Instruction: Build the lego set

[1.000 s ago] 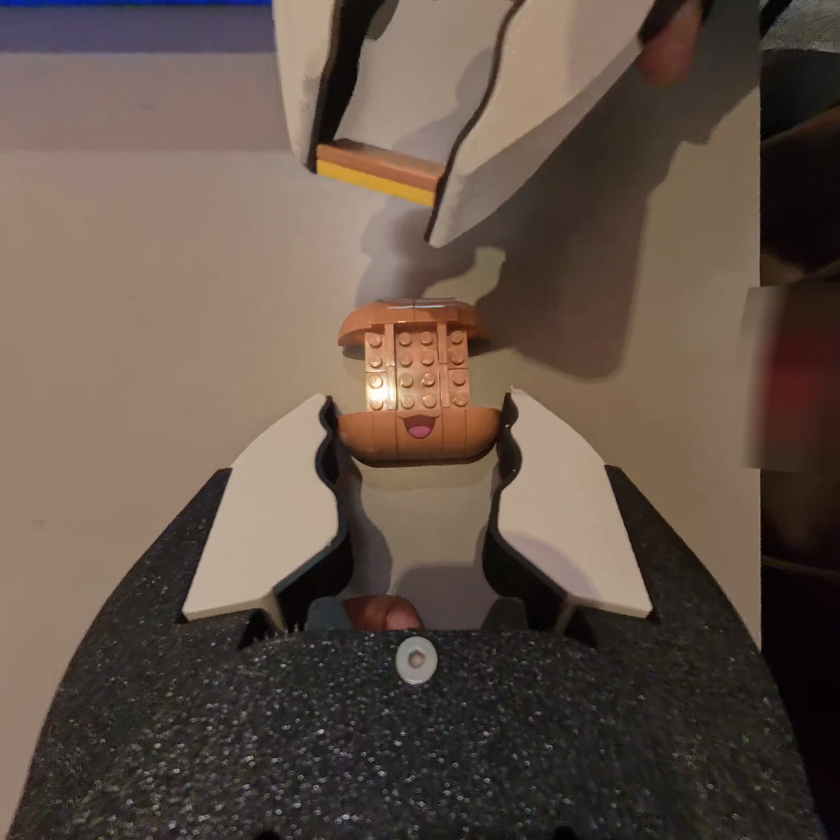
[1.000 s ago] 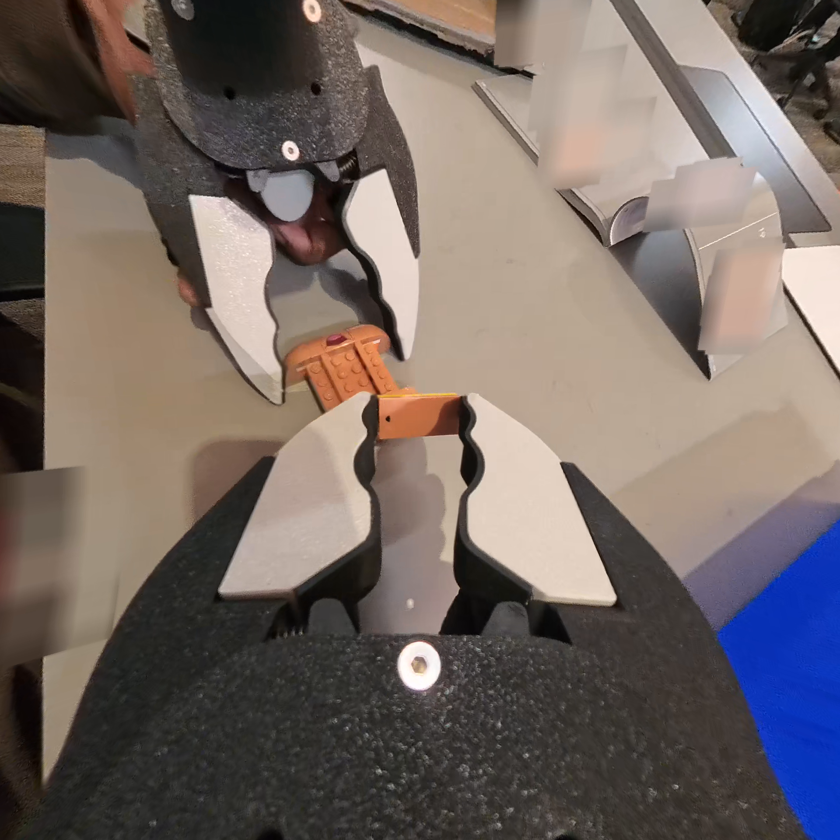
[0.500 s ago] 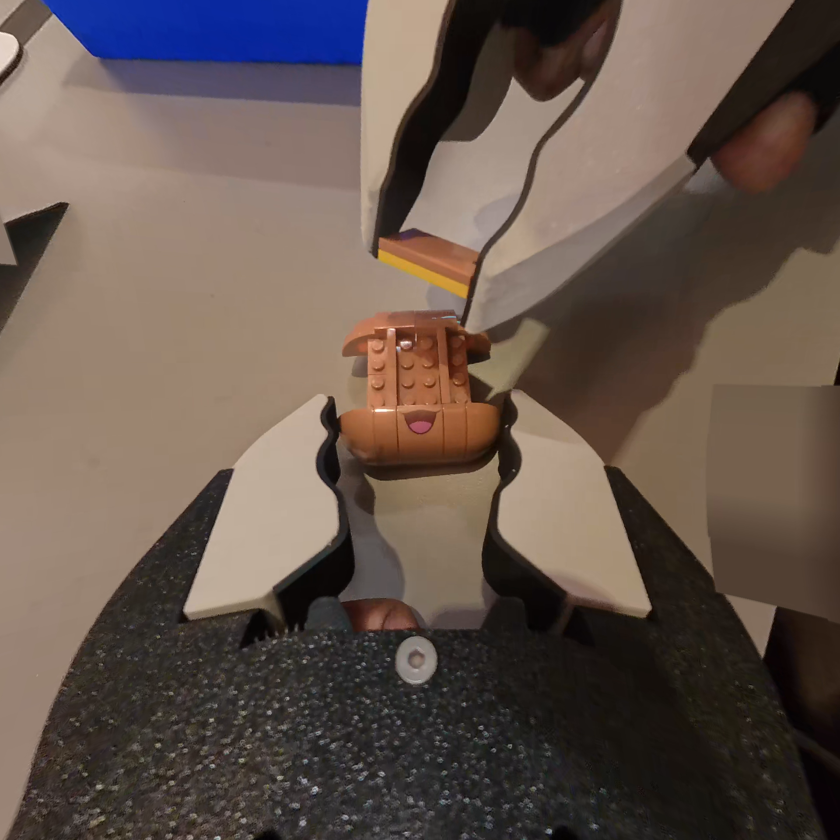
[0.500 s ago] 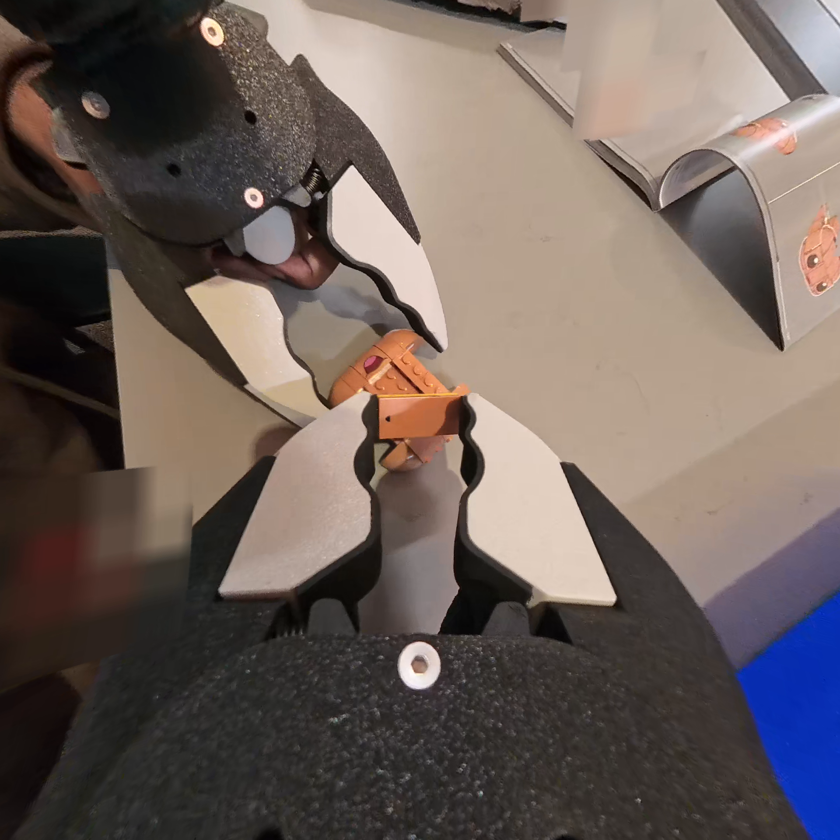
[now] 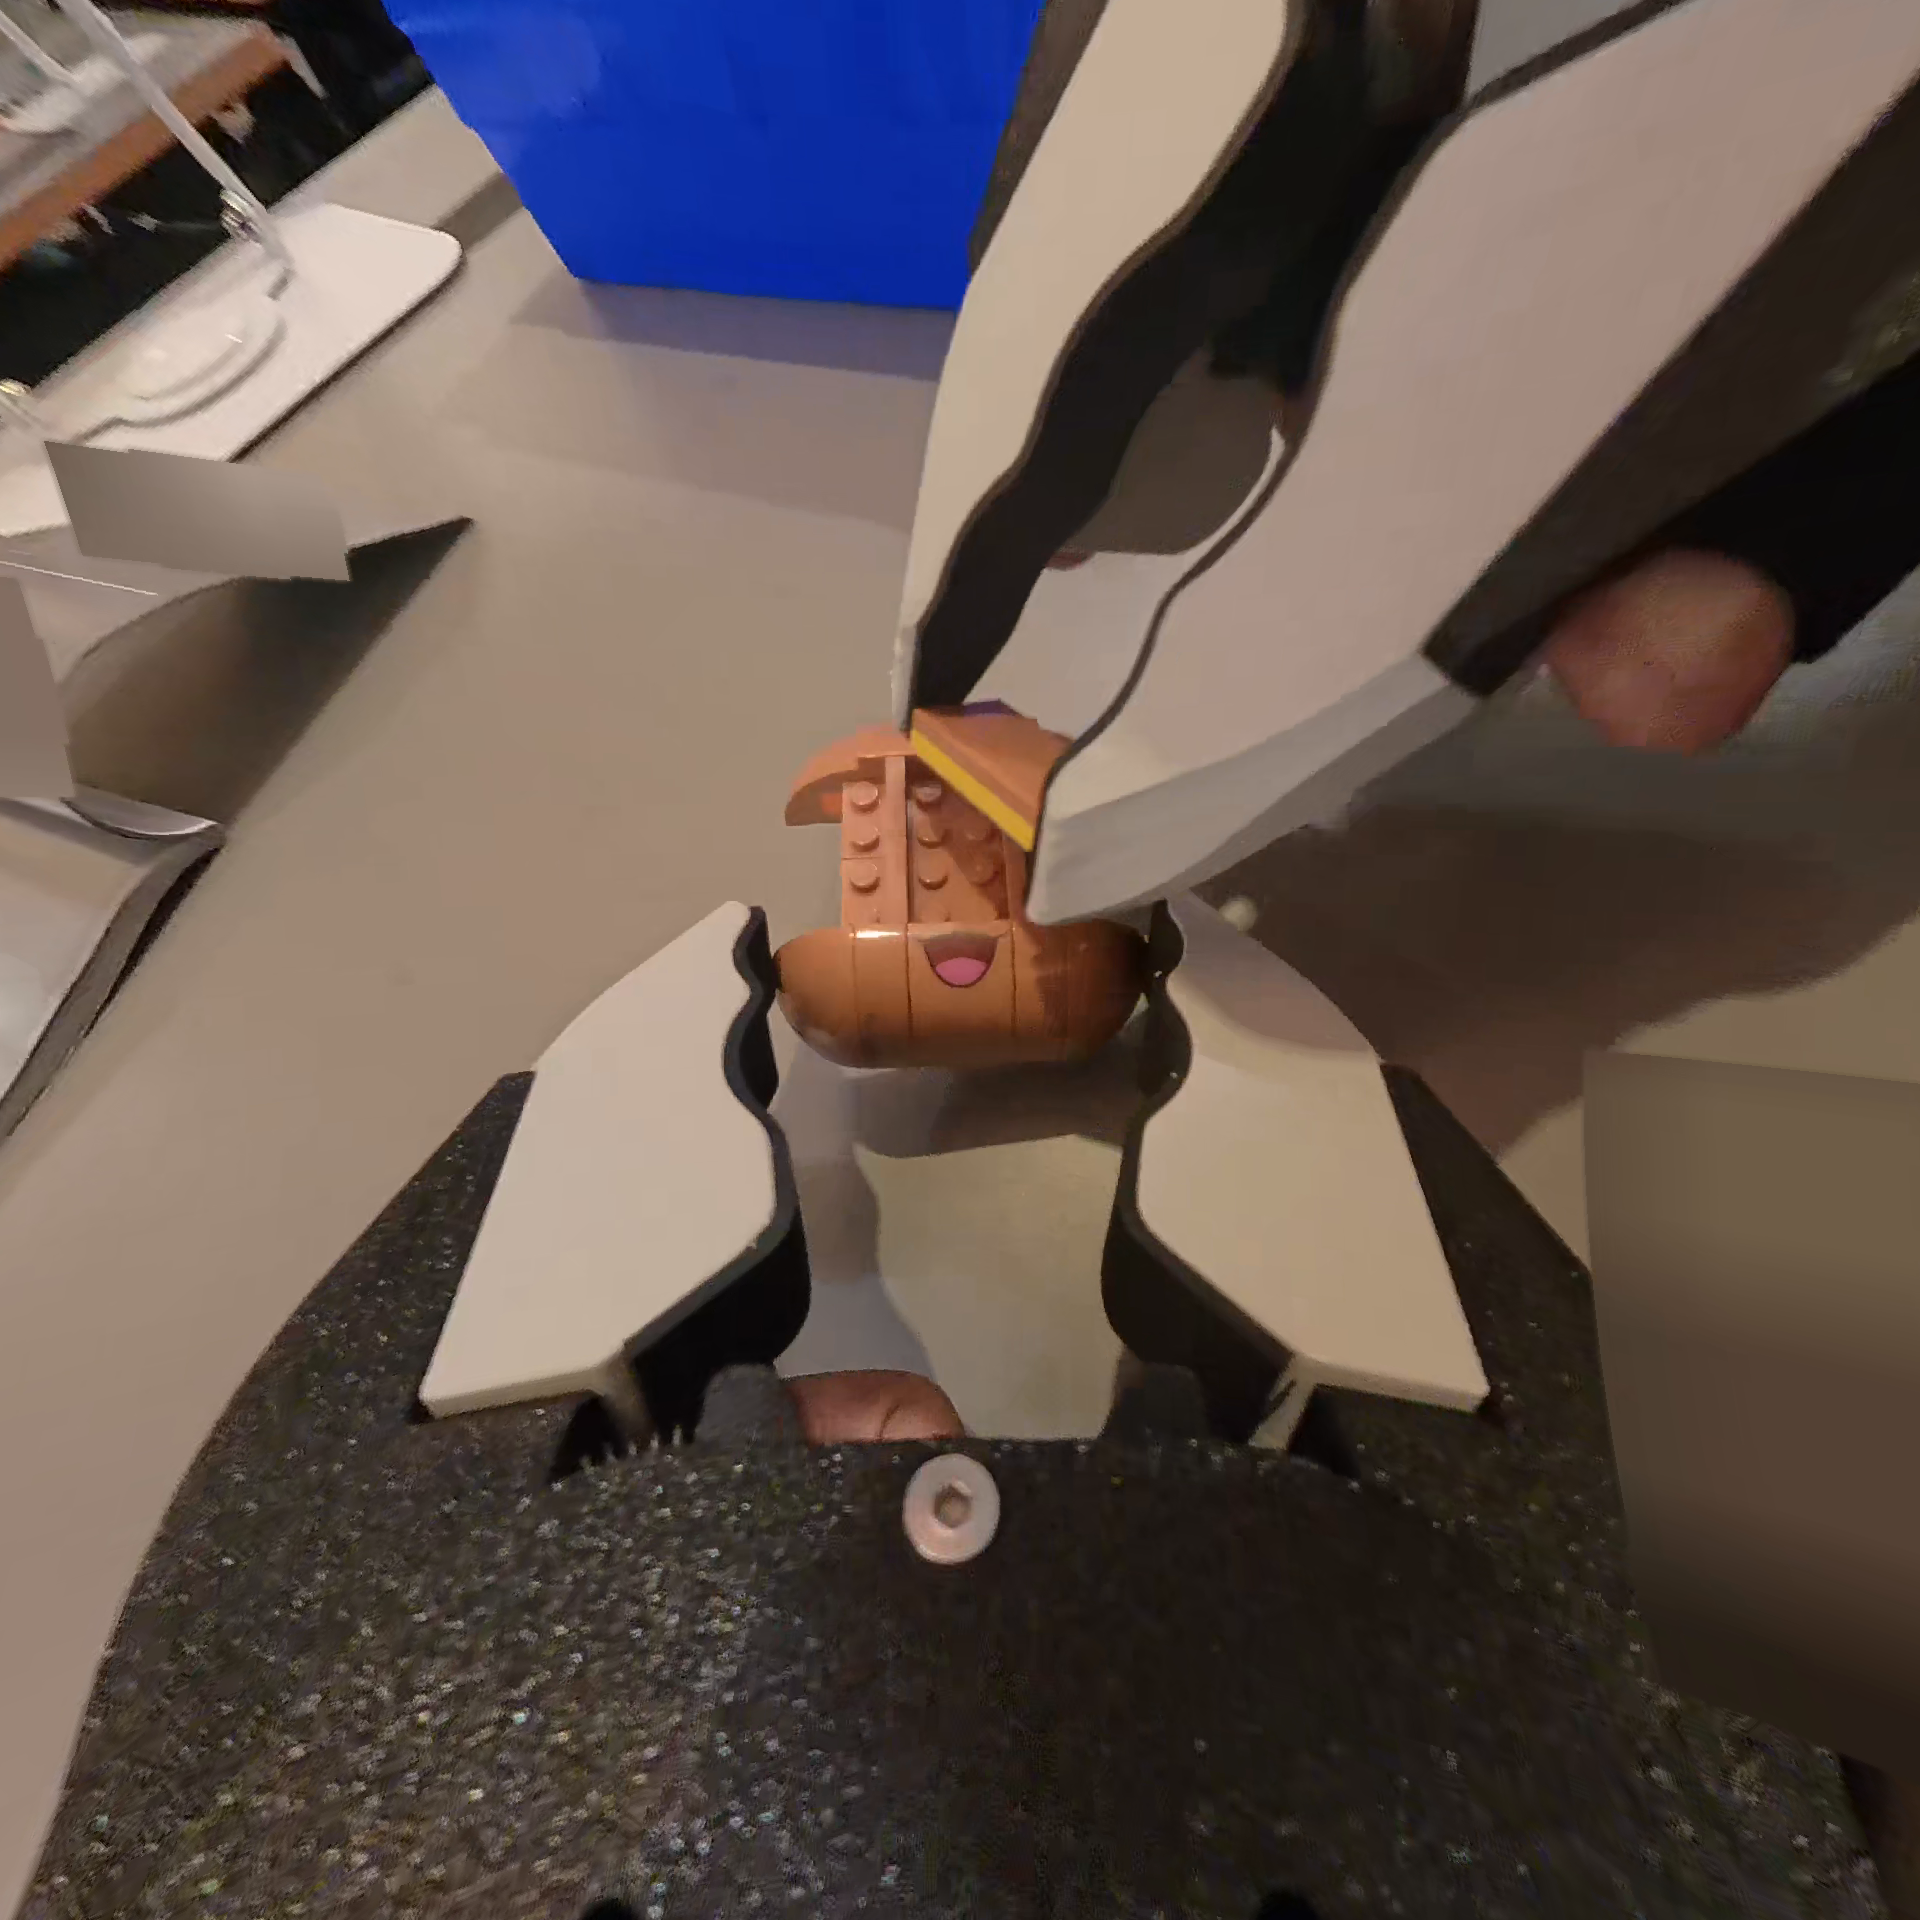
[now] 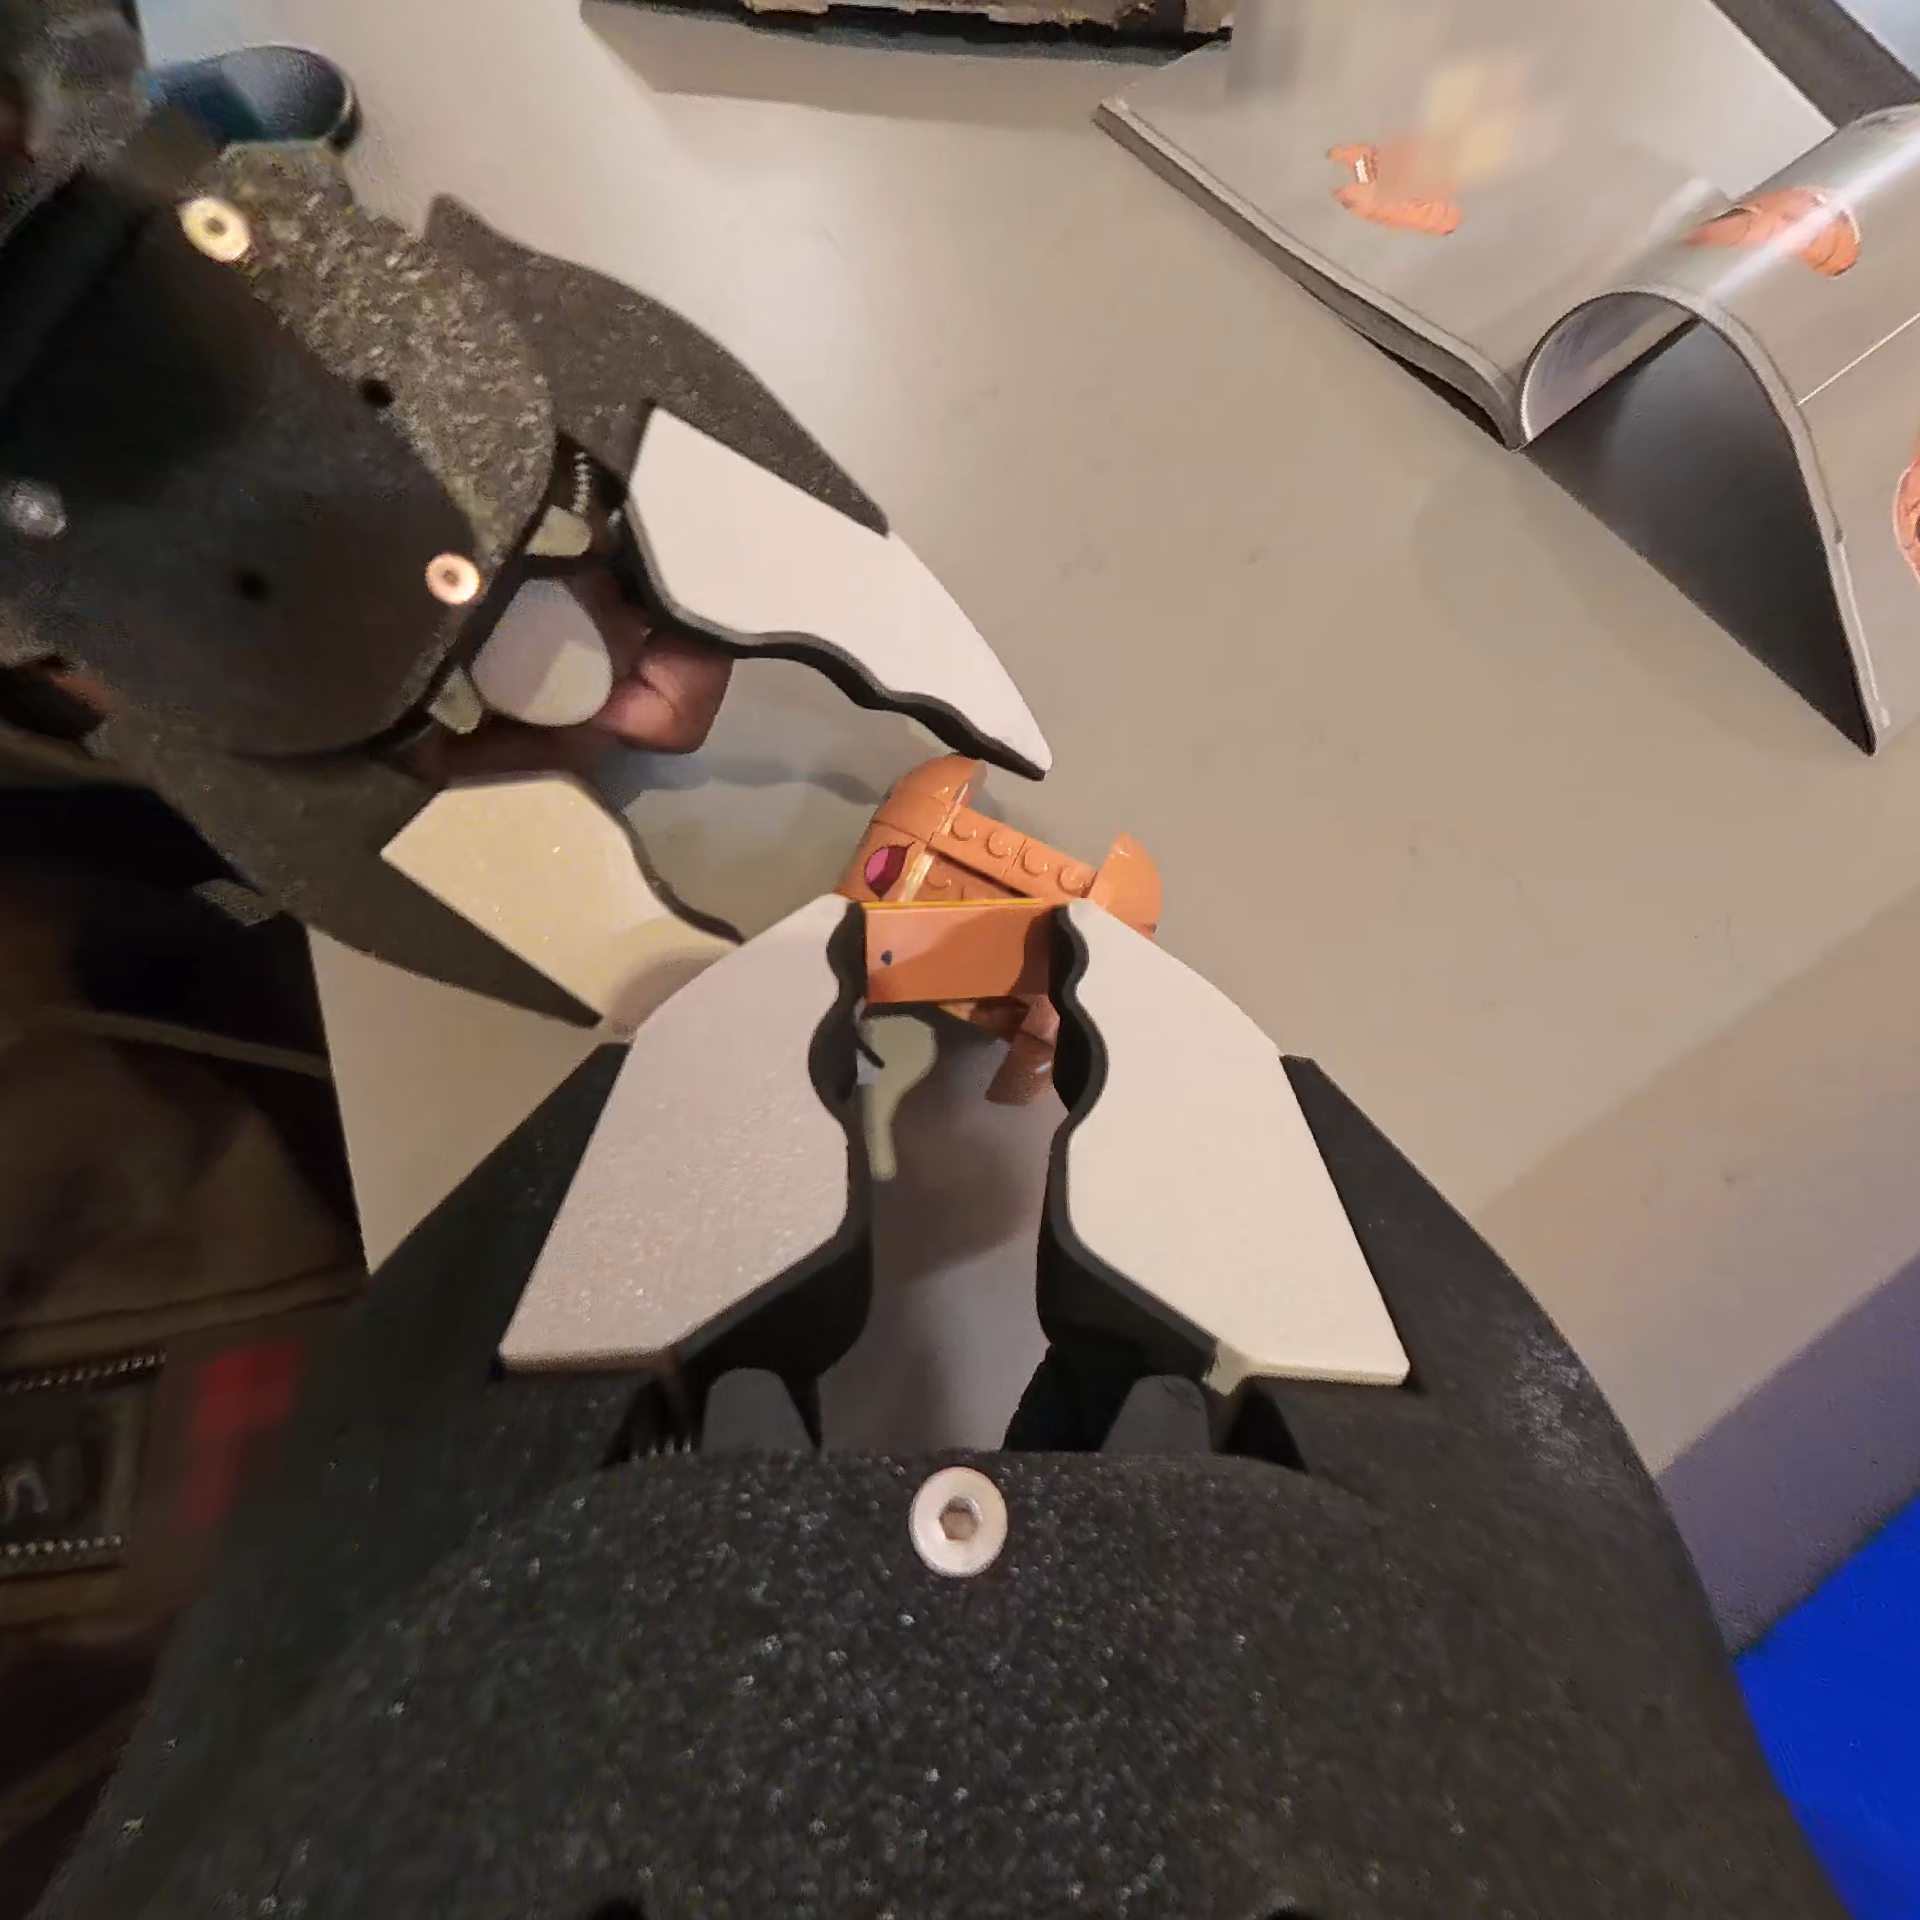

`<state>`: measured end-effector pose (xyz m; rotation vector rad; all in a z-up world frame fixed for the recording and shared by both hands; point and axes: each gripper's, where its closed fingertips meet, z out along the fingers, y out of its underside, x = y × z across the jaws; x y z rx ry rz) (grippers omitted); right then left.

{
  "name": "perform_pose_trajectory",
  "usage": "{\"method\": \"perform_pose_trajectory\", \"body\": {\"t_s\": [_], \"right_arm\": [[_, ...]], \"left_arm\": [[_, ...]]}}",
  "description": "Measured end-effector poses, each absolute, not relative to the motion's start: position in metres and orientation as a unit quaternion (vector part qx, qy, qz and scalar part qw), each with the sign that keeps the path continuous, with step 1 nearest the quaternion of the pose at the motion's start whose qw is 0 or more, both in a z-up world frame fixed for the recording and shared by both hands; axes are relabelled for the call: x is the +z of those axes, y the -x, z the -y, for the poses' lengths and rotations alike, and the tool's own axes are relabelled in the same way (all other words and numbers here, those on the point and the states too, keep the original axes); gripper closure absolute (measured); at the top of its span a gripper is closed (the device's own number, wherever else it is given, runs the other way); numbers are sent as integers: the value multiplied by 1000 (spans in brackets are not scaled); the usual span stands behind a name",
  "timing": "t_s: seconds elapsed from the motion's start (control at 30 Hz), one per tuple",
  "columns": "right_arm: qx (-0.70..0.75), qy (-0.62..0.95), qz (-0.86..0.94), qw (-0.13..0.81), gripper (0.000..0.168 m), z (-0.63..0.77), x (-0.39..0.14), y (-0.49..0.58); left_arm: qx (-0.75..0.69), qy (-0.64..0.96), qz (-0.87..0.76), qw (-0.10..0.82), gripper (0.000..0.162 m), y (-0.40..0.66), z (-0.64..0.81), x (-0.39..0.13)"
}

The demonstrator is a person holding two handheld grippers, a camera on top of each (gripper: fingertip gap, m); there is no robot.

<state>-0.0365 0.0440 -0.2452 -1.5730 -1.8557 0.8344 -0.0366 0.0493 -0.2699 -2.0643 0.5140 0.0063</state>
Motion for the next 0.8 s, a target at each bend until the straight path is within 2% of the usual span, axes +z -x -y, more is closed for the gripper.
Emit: {"method": "perform_pose_trajectory", "body": {"t_s": [0.2,0.47,0.7,0.8], "right_arm": [[299,601,682,289,134,-47,-245,42],[300,583,687,314,120,-45,-239,44],[246,372,796,409,119,-36,-224,26],[217,285,844,398,117,-28,-228,13]], "left_arm": [[1,839,-196,508,93,35,-50,-264],[-25,836,-193,513,93,34,-49,-261],[-48,827,-195,525,93,33,-47,-256],[-49,822,-199,531,93,31,-46,-254]]}}
